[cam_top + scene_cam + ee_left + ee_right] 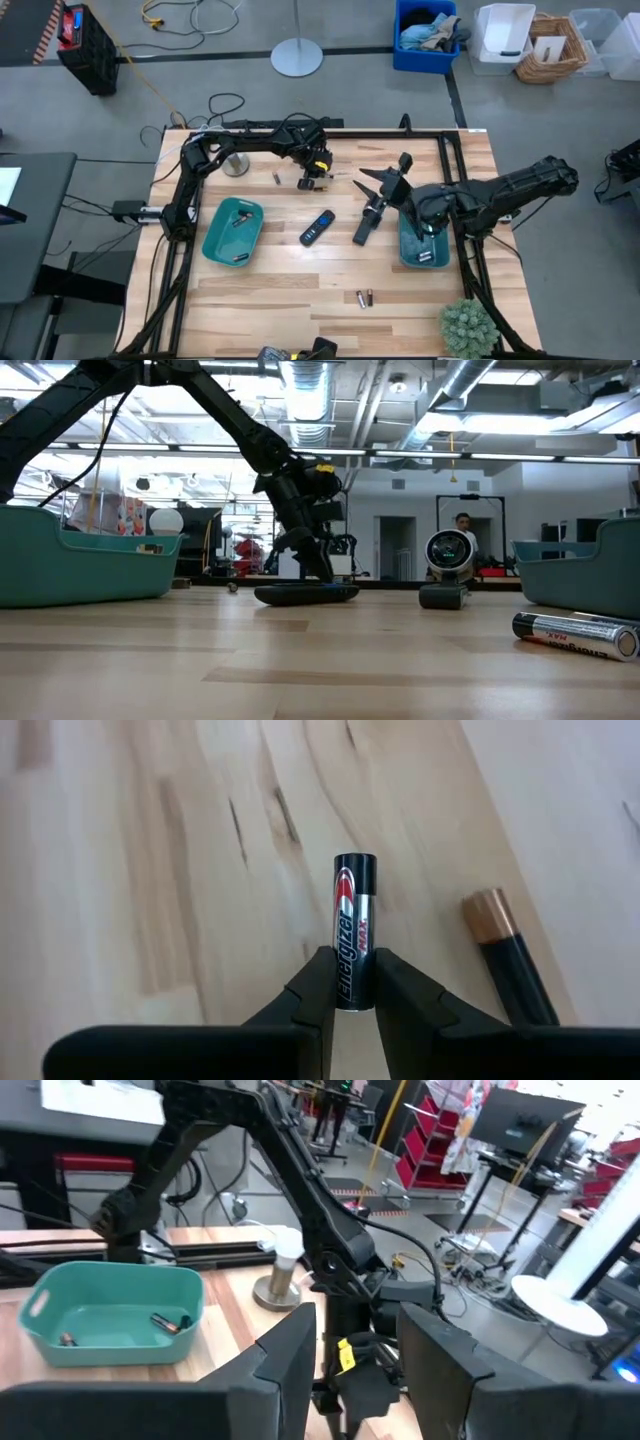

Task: Sort batteries
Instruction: Put the silver battery into the blue bin

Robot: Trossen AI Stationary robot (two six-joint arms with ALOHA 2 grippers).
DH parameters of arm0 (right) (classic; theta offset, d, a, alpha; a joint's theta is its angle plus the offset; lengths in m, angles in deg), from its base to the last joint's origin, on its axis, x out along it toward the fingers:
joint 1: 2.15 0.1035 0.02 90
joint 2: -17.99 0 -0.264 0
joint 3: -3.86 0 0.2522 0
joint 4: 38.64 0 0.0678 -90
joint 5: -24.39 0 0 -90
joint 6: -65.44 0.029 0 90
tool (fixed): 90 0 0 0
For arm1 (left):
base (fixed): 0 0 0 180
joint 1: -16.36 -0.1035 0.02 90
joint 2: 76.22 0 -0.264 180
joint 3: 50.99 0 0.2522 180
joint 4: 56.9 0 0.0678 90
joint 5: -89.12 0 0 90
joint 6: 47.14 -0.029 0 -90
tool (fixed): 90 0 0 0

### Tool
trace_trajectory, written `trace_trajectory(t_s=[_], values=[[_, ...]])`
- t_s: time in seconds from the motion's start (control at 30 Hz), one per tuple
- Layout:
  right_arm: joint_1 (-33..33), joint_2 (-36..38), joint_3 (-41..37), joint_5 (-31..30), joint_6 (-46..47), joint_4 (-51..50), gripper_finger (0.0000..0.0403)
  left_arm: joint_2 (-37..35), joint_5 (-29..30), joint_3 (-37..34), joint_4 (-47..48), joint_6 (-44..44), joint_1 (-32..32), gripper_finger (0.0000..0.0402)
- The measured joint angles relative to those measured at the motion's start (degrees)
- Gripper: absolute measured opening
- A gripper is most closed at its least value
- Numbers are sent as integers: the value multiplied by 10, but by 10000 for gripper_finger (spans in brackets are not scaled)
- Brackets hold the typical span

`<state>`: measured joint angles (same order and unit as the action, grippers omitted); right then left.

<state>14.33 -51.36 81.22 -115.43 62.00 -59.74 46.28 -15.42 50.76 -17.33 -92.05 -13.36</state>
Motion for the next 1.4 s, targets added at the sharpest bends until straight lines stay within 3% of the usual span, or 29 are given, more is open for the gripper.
trace_trajectory(t_s=[0.17,0.4,0.93,1.2,1.4], values=[[27,18,0,-8,-5,-1,160,-25,-7,0,-15,6,7,49],[68,60,0,-14,-21,-1,160,-75,-72,0,-48,37,24,49],[129,133,0,-14,-57,3,160,-87,-89,0,-197,124,166,49],[131,129,0,-14,-84,11,160,-61,-65,10,-319,182,225,49],[136,139,1,-13,-106,37,160,7,-60,89,-331,217,237,49]])
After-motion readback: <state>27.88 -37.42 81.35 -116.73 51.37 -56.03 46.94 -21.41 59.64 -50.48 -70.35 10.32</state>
